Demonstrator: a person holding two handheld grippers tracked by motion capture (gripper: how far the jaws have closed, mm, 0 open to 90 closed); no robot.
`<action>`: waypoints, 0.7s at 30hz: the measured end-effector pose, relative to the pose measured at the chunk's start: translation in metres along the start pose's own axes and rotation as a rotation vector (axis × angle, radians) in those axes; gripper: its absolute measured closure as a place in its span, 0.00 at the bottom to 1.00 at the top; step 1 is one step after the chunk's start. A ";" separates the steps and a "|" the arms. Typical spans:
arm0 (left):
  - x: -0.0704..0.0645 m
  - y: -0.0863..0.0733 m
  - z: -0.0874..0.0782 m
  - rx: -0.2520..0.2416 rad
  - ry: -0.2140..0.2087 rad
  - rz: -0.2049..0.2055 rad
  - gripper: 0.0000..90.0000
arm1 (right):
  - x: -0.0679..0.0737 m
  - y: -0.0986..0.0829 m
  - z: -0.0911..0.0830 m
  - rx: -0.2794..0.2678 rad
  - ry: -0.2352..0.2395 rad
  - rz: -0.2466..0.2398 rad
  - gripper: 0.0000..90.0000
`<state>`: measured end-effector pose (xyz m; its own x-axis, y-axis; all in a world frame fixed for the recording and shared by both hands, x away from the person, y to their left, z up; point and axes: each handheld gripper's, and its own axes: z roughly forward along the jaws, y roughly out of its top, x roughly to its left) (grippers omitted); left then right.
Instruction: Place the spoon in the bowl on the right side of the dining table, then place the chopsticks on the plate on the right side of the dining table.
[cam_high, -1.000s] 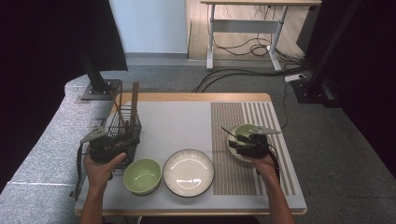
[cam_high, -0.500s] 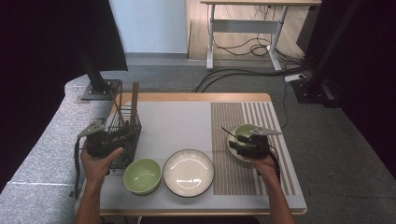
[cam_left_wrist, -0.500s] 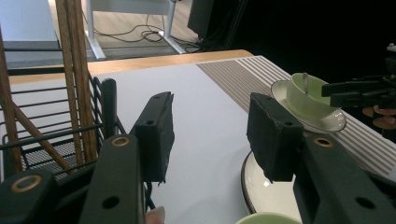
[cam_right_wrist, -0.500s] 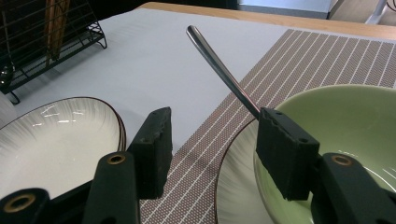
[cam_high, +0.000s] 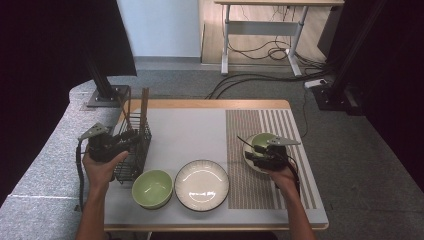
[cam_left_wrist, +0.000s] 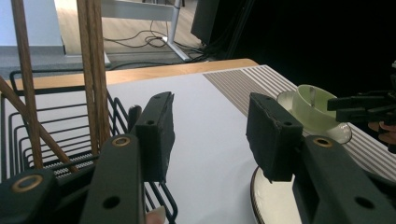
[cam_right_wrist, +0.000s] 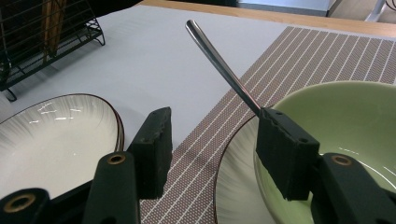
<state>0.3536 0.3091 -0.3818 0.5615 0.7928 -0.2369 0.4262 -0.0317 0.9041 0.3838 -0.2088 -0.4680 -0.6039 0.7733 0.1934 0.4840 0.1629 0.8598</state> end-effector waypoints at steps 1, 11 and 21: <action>0.001 0.001 0.000 0.001 0.002 -0.001 0.57 | 0.000 0.000 0.000 0.003 0.001 -0.003 0.51; 0.009 0.006 0.004 0.007 0.016 -0.012 0.58 | -0.001 0.000 0.000 -0.002 -0.001 0.006 0.51; 0.017 0.014 0.001 -0.003 0.039 -0.014 0.57 | -0.002 0.000 -0.001 -0.009 -0.006 0.010 0.51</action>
<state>0.3701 0.3218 -0.3735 0.5272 0.8165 -0.2351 0.4316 -0.0190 0.9019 0.3844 -0.2112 -0.4683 -0.5955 0.7782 0.1994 0.4840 0.1495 0.8622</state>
